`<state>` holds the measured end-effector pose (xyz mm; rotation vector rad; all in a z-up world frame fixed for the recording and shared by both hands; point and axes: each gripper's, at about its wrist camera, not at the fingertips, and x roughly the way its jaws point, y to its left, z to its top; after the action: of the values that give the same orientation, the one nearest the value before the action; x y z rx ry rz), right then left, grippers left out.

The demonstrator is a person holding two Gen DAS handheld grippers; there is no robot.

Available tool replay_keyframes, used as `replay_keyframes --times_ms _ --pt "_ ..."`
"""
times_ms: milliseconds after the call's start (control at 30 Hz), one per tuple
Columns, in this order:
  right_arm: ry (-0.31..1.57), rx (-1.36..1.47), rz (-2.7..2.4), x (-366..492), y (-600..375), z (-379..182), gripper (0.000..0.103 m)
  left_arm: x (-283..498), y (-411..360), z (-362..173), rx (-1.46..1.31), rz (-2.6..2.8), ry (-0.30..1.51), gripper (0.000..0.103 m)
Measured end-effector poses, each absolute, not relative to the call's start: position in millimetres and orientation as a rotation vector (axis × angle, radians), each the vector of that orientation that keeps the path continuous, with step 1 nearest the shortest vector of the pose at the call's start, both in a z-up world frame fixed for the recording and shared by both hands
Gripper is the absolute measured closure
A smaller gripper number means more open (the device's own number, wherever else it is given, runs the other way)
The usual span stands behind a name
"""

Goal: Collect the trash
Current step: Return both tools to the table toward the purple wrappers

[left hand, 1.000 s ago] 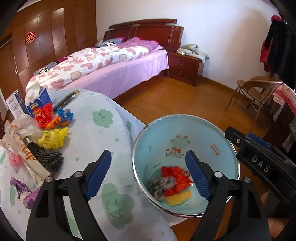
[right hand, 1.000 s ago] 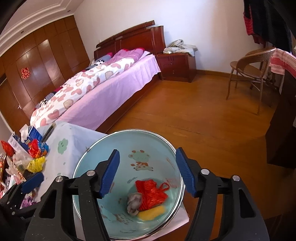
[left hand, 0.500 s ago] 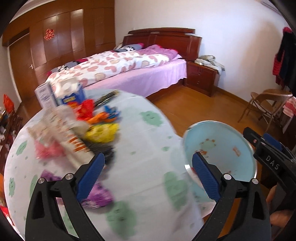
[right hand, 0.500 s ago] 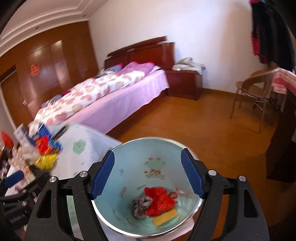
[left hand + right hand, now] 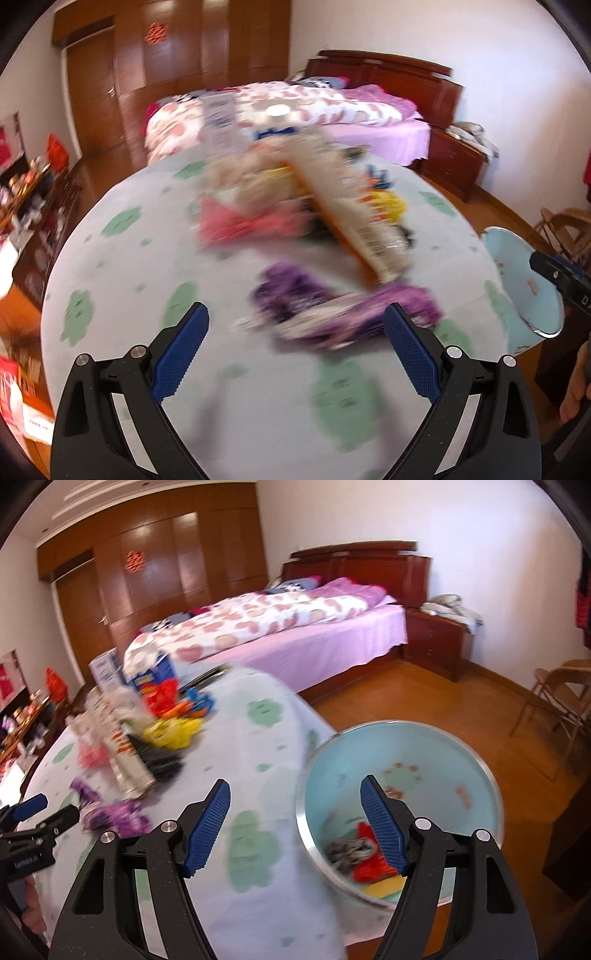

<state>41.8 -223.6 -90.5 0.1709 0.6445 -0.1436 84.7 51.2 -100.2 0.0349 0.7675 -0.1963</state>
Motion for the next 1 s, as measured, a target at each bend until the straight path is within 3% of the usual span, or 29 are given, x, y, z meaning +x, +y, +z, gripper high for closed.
replay_keyframes --times_ms 267,567,667,733,867,933,967,1000 --pt "0.677 0.148 -0.058 53.2 -175.1 -100.1 0.044 88.9 74.2 -100.3 0.004 -0.195 0.758 0.010" --pt "0.694 0.150 -0.053 63.7 -166.9 -103.7 0.045 113.8 33.2 -115.8 0.026 -0.288 0.825 0.011" --pt "0.693 0.157 -0.061 64.4 -171.8 -104.4 0.045 119.3 23.3 -124.1 0.040 -0.294 0.859 0.016" --pt "0.694 0.159 -0.063 65.6 -174.3 -104.7 0.045 120.7 21.6 -124.9 0.024 -0.312 0.860 0.024" --pt "0.703 0.160 -0.050 70.1 -174.3 -103.3 0.045 115.6 20.9 -123.1 0.022 -0.341 0.842 0.049" --pt "0.698 0.159 -0.041 72.5 -171.5 -101.4 0.045 112.0 19.9 -120.6 0.037 -0.327 0.821 0.080" --pt "0.695 0.158 -0.035 73.9 -169.7 -99.9 0.045 112.2 20.8 -122.1 0.046 -0.321 0.827 0.101" --pt "0.692 0.160 -0.028 75.6 -167.9 -98.0 0.045 114.0 24.8 -125.5 0.021 -0.335 0.849 0.102"
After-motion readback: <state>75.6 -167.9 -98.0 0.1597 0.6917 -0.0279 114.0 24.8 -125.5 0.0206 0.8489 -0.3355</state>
